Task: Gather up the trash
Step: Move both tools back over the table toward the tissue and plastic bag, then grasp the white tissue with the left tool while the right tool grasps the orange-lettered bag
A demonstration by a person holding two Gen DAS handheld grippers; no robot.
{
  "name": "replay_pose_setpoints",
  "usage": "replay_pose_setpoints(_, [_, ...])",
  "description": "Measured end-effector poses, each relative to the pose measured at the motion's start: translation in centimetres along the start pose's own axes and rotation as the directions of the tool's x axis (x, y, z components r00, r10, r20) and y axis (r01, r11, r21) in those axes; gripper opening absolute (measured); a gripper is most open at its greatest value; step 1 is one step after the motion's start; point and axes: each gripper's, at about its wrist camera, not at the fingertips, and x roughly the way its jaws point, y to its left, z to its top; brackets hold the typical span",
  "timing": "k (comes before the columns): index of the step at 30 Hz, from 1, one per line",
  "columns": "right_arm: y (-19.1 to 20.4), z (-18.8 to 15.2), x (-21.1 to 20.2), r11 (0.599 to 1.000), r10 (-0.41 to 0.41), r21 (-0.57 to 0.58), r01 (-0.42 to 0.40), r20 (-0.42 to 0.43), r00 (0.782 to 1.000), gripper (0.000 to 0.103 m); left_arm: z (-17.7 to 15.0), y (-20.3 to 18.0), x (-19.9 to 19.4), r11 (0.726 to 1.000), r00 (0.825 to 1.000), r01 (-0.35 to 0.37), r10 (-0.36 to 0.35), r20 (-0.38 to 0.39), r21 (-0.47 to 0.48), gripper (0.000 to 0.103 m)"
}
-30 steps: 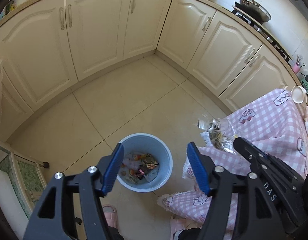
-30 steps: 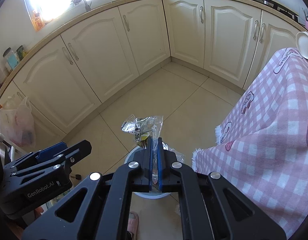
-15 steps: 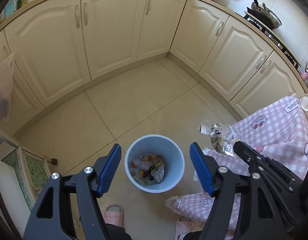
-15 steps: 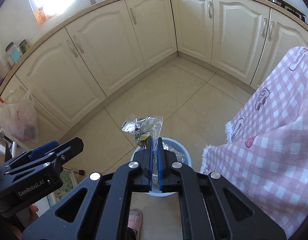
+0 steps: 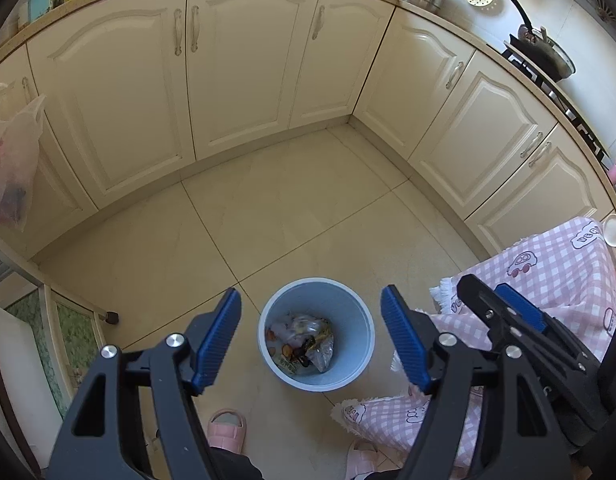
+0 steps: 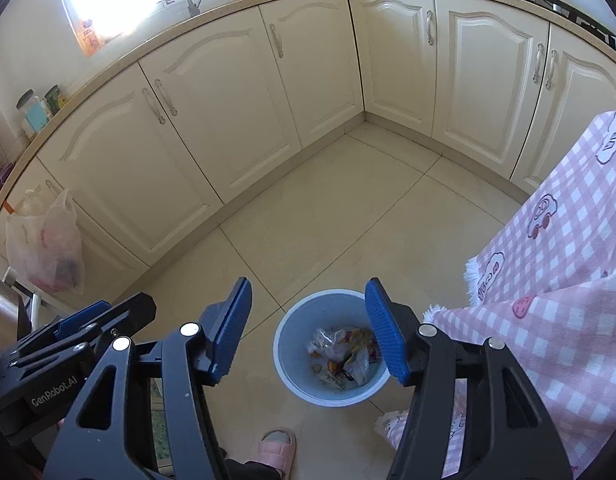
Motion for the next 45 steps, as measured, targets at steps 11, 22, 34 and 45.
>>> replay_pose_setpoints(11, [-3.2,0.5,-7.0,0.998,-0.064,0.023,0.062,0.114,0.991,0.059,0.0,-4.9,-4.3,0.996,0.996,0.056,-0.06,0.068,0.071,0.071])
replay_pose_setpoints(22, [-12.1,1.0,-18.3,0.975,-0.212,0.137,0.177,0.301,0.93,0.059,-0.5,-17.4,-9.7,0.944,0.964,0.198,-0.236,0.122,0.266,0.073])
replay_pose_setpoints(34, [-27.2,0.6,-23.3,0.882,-0.429,0.349,0.317,0.315,0.847,0.072,-1.1,-34.8,-7.4,0.825,0.916,0.334,-0.397,0.047,0.457,0.075])
replay_pose_setpoints(45, [-34.7,3.6,-19.6,0.859,-0.423,0.403,0.315,0.212,0.881,0.078,2.2,-44.9,-1.0,0.692,0.887,0.354,-0.462,0.009,0.629,0.076])
